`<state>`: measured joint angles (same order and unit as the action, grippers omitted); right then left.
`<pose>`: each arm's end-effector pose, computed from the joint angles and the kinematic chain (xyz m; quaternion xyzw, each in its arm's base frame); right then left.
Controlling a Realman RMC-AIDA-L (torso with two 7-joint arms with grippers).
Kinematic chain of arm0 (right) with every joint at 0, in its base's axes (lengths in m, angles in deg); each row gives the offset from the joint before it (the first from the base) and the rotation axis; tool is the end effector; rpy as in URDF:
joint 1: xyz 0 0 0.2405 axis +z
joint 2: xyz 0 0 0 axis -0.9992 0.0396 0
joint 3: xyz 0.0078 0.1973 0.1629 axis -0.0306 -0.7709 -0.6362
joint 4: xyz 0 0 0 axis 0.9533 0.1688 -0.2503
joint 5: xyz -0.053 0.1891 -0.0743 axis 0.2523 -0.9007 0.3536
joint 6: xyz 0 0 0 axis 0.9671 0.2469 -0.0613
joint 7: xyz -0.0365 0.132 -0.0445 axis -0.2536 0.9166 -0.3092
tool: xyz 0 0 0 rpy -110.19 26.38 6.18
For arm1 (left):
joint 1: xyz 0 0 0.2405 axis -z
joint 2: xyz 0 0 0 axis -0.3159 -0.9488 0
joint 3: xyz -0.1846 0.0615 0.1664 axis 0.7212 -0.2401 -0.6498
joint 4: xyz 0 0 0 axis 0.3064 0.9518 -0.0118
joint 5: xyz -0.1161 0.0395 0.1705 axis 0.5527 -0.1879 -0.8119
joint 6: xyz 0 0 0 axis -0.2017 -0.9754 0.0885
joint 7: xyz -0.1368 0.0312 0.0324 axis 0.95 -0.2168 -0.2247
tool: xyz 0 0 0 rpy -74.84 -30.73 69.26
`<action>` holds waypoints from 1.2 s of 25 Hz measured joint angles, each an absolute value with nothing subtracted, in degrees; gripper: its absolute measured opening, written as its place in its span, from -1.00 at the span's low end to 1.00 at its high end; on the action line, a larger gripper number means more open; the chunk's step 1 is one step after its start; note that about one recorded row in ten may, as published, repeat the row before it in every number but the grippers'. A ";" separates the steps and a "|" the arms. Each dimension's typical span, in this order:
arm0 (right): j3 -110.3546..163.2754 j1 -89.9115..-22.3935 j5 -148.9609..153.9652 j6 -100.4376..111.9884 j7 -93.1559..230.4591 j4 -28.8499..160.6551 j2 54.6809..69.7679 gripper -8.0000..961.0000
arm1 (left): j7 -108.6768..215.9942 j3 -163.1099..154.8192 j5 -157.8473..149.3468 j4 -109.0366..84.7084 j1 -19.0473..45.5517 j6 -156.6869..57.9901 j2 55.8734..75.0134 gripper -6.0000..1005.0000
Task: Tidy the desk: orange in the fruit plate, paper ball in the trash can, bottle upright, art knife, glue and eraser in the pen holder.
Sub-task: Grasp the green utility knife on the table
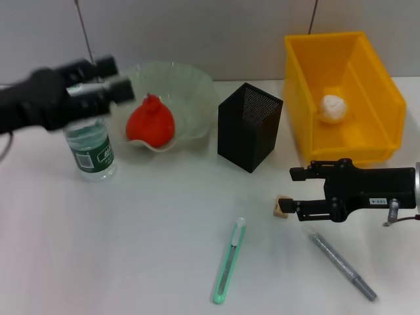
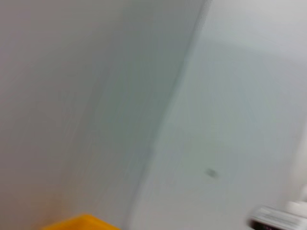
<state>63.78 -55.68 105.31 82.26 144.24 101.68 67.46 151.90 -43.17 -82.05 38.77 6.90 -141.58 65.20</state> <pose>0.2596 0.3443 -0.0029 -0.9600 0.1743 0.1747 0.1321 -0.2175 0.3290 0.0936 -0.8868 -0.2127 -0.3937 0.1159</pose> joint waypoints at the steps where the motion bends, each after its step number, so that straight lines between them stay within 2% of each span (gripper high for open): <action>1: 63.78 -55.53 105.30 82.27 144.39 101.66 67.46 0.55 | 151.29 -43.74 -82.23 38.10 6.95 -142.06 65.25 0.62; 6: 63.91 -54.75 105.31 82.49 146.19 101.91 67.42 0.55 | 143.32 -48.86 -86.23 32.40 7.51 -142.31 65.96 0.62; 13: 64.46 -52.84 106.15 82.74 152.79 102.53 66.61 0.55 | 131.35 -49.79 -96.99 25.56 9.34 -135.74 68.57 0.62; 16: 64.56 -51.61 108.89 82.83 158.03 104.26 66.61 0.55 | 128.04 -49.81 -97.76 22.66 9.38 -133.55 68.73 0.62; 21: 65.14 -47.62 117.55 86.33 172.42 110.88 67.46 0.55 | 123.38 -49.82 -98.05 18.26 9.70 -130.84 68.76 0.62; 30: 72.27 -40.91 127.43 89.06 191.35 116.67 67.07 0.55 | 120.77 -49.92 -98.26 15.63 10.34 -129.01 68.76 0.62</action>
